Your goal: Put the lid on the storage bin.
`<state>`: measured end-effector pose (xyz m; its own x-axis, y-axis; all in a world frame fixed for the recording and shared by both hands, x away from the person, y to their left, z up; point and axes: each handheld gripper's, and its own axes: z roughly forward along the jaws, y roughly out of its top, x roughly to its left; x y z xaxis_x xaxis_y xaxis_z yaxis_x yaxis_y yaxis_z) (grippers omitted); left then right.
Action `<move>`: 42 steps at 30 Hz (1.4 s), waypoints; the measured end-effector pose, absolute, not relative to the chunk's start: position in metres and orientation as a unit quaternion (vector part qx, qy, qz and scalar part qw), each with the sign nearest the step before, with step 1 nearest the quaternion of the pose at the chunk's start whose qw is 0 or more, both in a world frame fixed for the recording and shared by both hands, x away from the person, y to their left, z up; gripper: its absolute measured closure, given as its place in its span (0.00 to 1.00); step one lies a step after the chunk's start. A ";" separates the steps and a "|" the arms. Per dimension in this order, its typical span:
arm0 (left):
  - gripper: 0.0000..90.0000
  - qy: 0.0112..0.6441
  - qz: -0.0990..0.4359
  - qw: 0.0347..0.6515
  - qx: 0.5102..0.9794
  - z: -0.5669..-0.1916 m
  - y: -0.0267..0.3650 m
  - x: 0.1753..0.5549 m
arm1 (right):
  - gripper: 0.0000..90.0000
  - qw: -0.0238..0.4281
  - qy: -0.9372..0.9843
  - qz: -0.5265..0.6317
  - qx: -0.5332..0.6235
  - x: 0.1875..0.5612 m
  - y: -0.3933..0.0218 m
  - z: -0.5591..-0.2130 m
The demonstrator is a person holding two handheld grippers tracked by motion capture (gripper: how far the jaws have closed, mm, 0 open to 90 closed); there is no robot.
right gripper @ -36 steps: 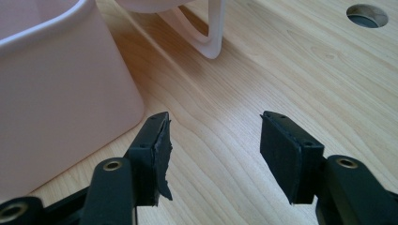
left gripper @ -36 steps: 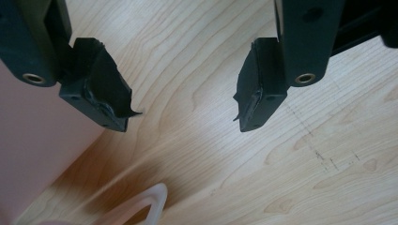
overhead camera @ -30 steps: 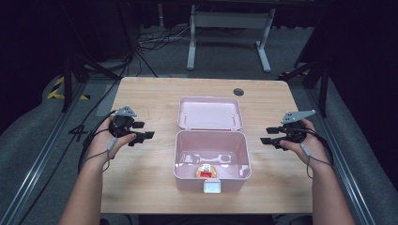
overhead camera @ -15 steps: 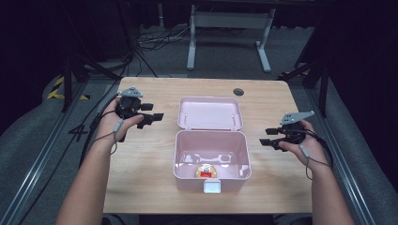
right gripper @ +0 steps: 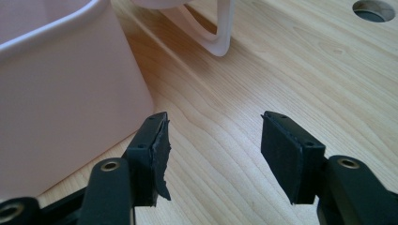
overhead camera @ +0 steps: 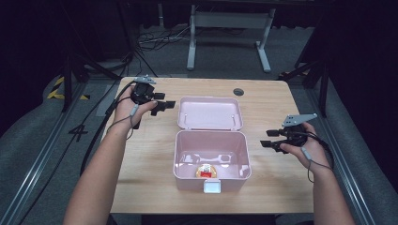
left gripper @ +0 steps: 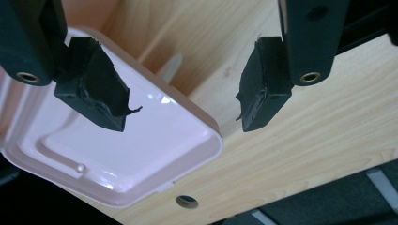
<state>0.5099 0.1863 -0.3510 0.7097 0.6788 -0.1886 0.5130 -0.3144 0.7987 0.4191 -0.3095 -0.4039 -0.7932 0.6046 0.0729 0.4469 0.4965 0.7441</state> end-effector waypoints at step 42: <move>0.49 0.455 -0.047 0.434 0.776 -0.416 0.137 0.558 | 0.47 0.089 0.849 0.409 0.324 0.417 -0.314 -0.405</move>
